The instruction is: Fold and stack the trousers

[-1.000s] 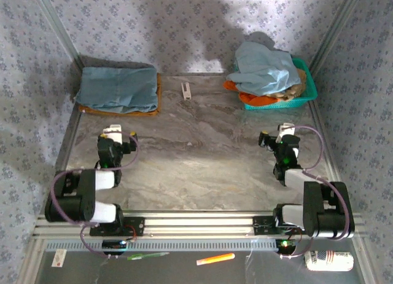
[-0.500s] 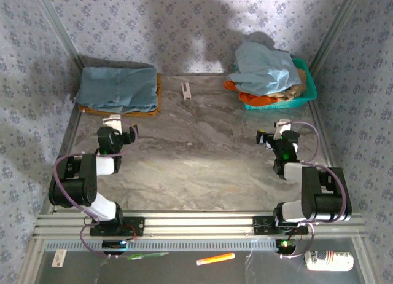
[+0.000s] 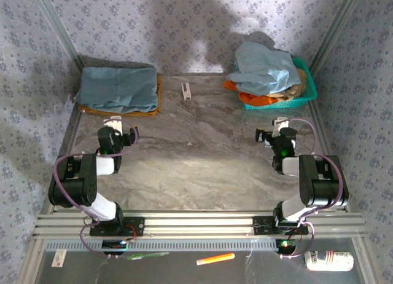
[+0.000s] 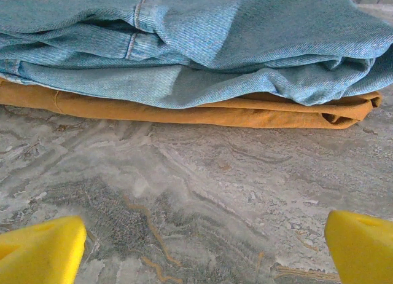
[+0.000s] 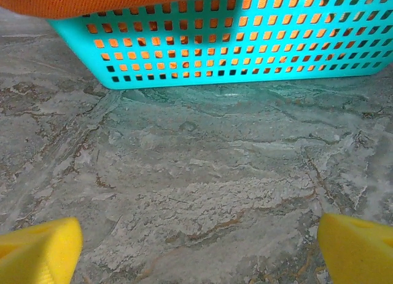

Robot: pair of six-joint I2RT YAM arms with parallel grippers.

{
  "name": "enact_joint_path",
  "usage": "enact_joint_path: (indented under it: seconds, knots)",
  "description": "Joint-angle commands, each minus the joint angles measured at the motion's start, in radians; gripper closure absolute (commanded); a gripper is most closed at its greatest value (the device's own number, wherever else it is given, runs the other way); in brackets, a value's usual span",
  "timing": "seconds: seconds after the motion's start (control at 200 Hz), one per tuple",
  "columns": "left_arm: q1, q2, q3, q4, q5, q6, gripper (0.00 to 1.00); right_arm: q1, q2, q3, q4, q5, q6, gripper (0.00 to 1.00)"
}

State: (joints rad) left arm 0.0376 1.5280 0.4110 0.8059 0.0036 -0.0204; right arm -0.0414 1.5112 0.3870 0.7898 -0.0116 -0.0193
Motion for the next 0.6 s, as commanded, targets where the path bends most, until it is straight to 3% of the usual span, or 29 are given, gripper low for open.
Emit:
enact_joint_path:
  seconds: [0.0,0.595]
  knots:
    - [0.0,0.008,0.005,0.006,0.01,-0.01,0.0,-0.003,0.011,0.015,-0.006,0.01,-0.005,0.0]
    - [-0.003,0.008,0.005,0.004,0.004,-0.009,0.0,0.009,0.009,0.011,-0.001,0.03,-0.013,0.0]
